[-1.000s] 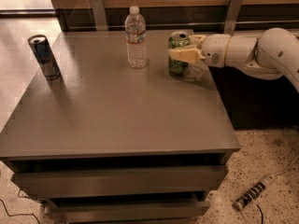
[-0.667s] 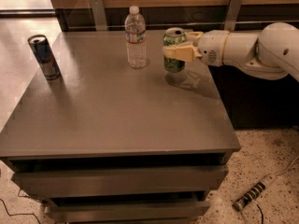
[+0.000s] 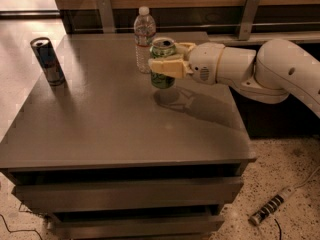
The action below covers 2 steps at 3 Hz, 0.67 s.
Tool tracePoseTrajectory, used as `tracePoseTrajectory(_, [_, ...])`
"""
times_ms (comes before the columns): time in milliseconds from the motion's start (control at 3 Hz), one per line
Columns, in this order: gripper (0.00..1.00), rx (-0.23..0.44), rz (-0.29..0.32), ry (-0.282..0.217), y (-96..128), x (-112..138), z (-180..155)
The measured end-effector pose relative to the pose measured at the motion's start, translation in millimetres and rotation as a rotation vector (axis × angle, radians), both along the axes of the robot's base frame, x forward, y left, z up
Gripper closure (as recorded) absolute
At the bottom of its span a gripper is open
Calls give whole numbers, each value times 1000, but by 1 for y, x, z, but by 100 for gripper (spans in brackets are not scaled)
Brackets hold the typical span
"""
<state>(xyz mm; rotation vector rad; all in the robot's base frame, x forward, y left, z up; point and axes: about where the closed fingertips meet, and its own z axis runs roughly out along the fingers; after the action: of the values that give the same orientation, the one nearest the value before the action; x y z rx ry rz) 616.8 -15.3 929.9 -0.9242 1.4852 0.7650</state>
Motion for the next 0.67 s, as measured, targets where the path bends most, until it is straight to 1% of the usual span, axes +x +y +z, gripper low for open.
tracePoseTrajectory(333, [100, 18, 65, -6, 35, -10, -1])
tracePoseTrajectory(667, [100, 0, 112, -19, 63, -16, -1])
